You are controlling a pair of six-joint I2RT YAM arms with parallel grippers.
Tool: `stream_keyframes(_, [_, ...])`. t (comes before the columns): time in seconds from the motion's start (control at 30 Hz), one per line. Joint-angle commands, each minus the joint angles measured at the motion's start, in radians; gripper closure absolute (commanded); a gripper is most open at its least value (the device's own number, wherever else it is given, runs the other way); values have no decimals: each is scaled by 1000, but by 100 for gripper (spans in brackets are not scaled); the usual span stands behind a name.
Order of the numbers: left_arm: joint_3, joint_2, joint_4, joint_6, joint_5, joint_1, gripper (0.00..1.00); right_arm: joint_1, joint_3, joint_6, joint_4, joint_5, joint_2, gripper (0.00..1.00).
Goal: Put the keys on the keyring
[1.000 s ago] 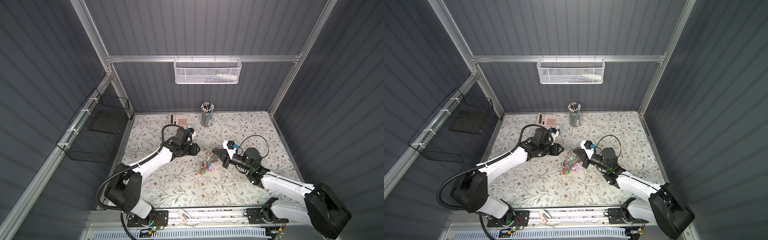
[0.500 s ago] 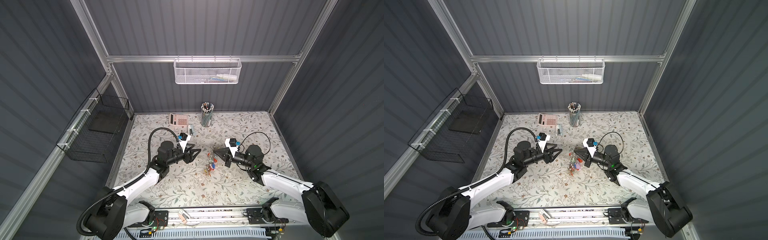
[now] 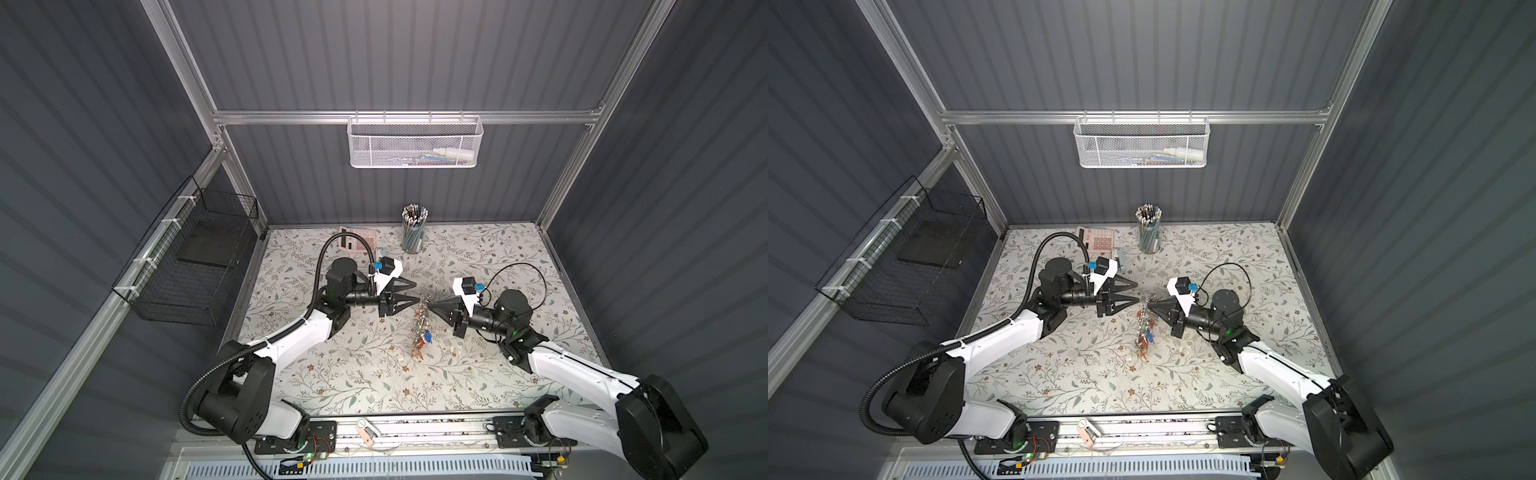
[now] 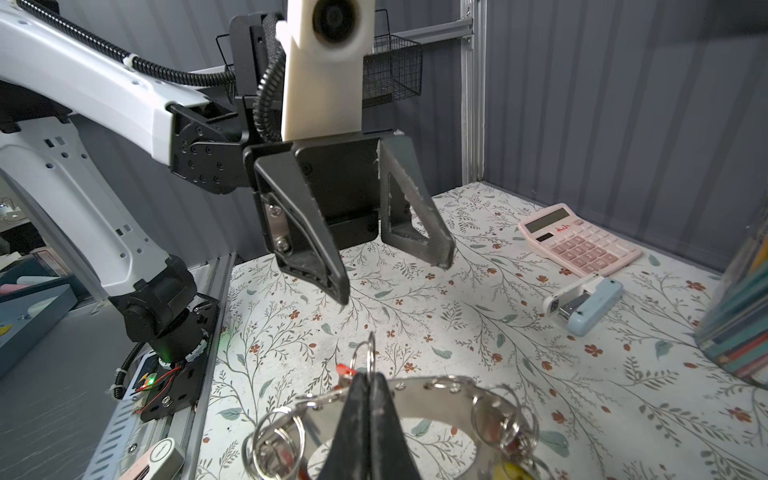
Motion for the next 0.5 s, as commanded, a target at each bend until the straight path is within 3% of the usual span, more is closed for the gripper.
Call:
stream_keyframes(0.0, [37,12,-85,41,126,8,53,-4,42,6,14,-19,-20,100])
stream_keyframes(0.13, [89,32,-215,114,148,9,59,-3,45,7,6,-23,-20,100])
stream_keyframes(0.47, [154,77,-359,189,146,-3,62,-4,49,24,14,-35,-19,100])
